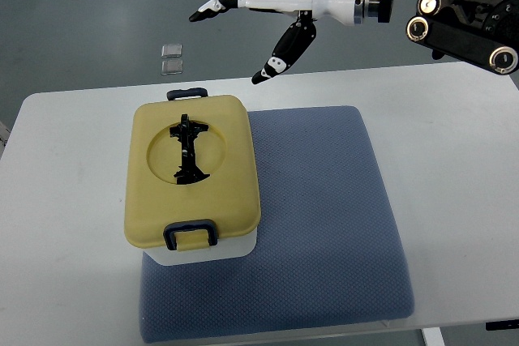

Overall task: Open white storage box with right hand
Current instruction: 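Swing the right hand over the box toward the black lid handle, then close the right hand fingers around the black handle on the yellow lid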

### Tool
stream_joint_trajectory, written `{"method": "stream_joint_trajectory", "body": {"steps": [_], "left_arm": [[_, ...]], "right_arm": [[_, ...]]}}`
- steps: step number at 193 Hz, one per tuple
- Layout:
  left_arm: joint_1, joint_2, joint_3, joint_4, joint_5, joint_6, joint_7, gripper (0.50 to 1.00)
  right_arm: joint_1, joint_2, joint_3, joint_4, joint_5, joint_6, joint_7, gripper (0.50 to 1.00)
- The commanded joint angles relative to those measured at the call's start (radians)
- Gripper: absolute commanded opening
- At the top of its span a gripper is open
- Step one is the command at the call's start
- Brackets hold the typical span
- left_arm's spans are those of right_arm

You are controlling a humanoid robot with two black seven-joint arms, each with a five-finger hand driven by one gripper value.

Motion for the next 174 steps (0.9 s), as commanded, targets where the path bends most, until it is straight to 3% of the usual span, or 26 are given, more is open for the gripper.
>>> {"method": "stream_joint_trajectory", "body": {"steps": [1,46,89,106,137,174], "left_arm": [[0.0,0.0,-0.001,0.0,0.0,0.0,0.0,1.0],[0.0,0.0,0.0,0.0,0.0,0.0,0.0,1.0],[0.0,0.0,0.0,0.0,0.0,0.0,0.0,1.0],[0.0,0.0,0.0,-0.001,0.0,0.0,0.0,1.0],[0.0,0.0,0.0,0.0,0.0,0.0,0.0,1.0],[0.0,0.0,0.0,-0.001,0.0,0.0,0.0,1.0]], "right_arm": [[0.027,0.059,-0.033,0.013,-0.1,-0.003,0.008,0.926],[0.092,0.173,-0.12,0.013,-0.124,-0.013,0.008,0.913],[0.099,0.21,-0.154,0.008,-0.178,-0.042,0.003,0.885],[0.093,0.213,-0.174,0.008,-0.193,-0.044,0.002,0.85],[0.093,0.213,-0.177,0.005,-0.202,-0.056,0.002,0.731],[0.102,0.206,-0.177,0.007,-0.212,-0.055,0.003,0.693]]}}
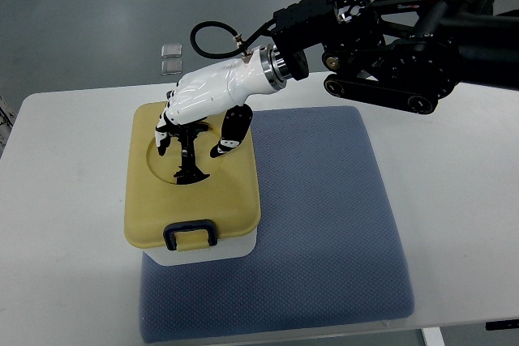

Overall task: Open white storage box with right hand
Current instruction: 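Close the right hand fingers around the black handle on the yellow lid, then lift the yellow lid off the white box with the right hand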

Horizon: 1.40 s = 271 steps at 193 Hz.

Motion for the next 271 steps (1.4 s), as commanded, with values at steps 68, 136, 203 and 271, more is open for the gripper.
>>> {"method": "stream_joint_trajectory", "body": {"steps": [68,136,203,271], "left_arm": [[0.0,0.0,0.001,0.001,0.0,0.0,0.0,1.0],[0.0,0.0,-0.001,0.001,0.0,0.0,0.0,1.0],[0.0,0.0,-0.001,-0.001,0.0,0.0,0.0,1.0],[0.0,0.0,0.001,0.001,0.0,0.0,0.0,1.0]], "right_arm": [[0.011,0.002,0.004,0.008,0.0,0.007,0.006,0.619],[0.002,0.005,0.006,0.008,0.0,0.001,0.006,0.519],[0.01,0.027,0.015,0.0,0.019,-0.008,0.006,0.5],[0.003,-0.024,0.135,-0.006,0.023,-0.025,0.006,0.5]]}}
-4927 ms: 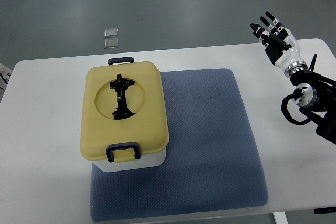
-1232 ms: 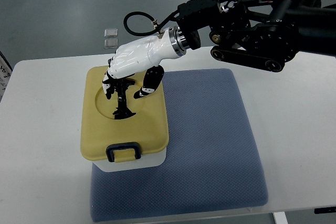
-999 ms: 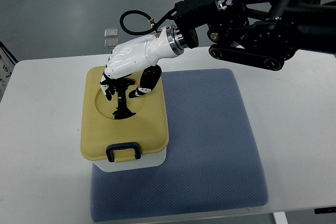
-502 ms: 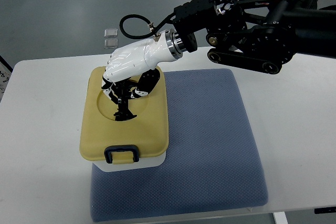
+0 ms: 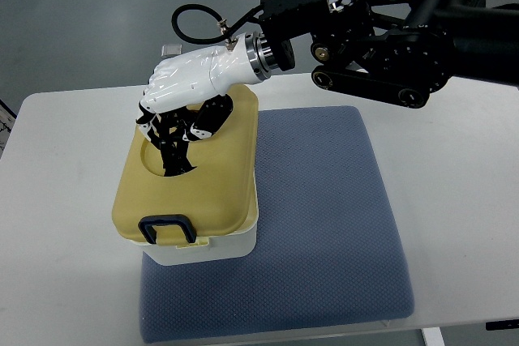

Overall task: Open white storage box with right hand
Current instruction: 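Lift the yellow lid off the white box with the right hand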

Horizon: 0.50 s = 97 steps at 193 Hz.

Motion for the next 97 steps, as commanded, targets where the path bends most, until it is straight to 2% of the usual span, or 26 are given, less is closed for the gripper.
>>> {"method": "stream_joint_trajectory", "body": {"steps": [1,45,97], "left_arm": [[0.0,0.0,0.001,0.001,0.0,0.0,0.0,1.0],[0.0,0.0,0.001,0.001,0.0,0.0,0.0,1.0],[0.0,0.0,0.001,0.001,0.0,0.0,0.0,1.0]], "right_arm": [[-0.01,-0.033,0.047,-0.002,0.002,0.001,0.0,0.5],[-0.033,-0.162,0.082,-0.005,0.103,-0.002,0.0,0.5],[-0.148,-0.342,0.113,-0.011,0.123,-0.034,0.0,0.5]]}}
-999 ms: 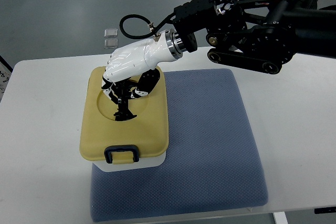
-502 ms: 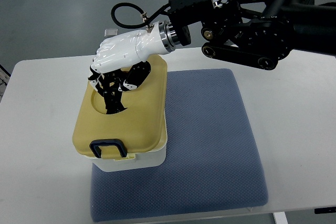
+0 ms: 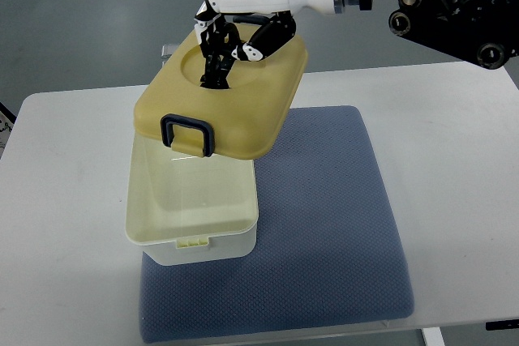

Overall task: Open white storage box with right hand
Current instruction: 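Lift the yellow lid off the white box with the right hand, then move the lid beside the box and lower it onto the blue mat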

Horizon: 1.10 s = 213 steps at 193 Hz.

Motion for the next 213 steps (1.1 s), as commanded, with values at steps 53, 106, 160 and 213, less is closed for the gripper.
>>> {"method": "stream_joint_trajectory", "body": {"steps": [53,106,160,213], "left_arm": [[0.0,0.0,0.0,0.001,0.0,0.0,0.0,1.0],[0.0,0.0,0.0,0.001,0.0,0.0,0.0,1.0],[0.0,0.0,0.0,-0.001,0.0,0.0,0.0,1.0],[0.0,0.0,0.0,0.001,0.0,0.0,0.0,1.0]], "right_arm": [[-0.197,-0.155,0.006,-0.015,0.001,-0.112,0.0,0.5],[-0.337,-0.154,0.006,-0.058,0.0,-0.17,0.0,0.5],[-0.415,-0.138,0.004,-0.069,-0.002,-0.208,0.0,0.5],[-0.46,-0.131,0.004,-0.121,-0.003,-0.21,0.0,0.5]]}}
